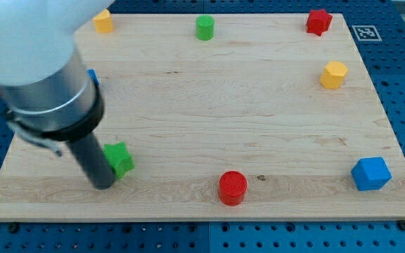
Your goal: Slide the red circle towards the green star
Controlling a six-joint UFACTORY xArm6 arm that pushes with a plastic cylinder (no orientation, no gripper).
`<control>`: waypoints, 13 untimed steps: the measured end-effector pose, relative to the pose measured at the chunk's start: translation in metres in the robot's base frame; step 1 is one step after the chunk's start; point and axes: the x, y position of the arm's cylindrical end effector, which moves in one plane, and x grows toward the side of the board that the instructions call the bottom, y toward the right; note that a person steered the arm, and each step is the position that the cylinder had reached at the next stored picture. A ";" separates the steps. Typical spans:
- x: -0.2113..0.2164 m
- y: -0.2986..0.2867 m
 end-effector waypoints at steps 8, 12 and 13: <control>0.021 0.200; 0.009 0.220; 0.006 0.251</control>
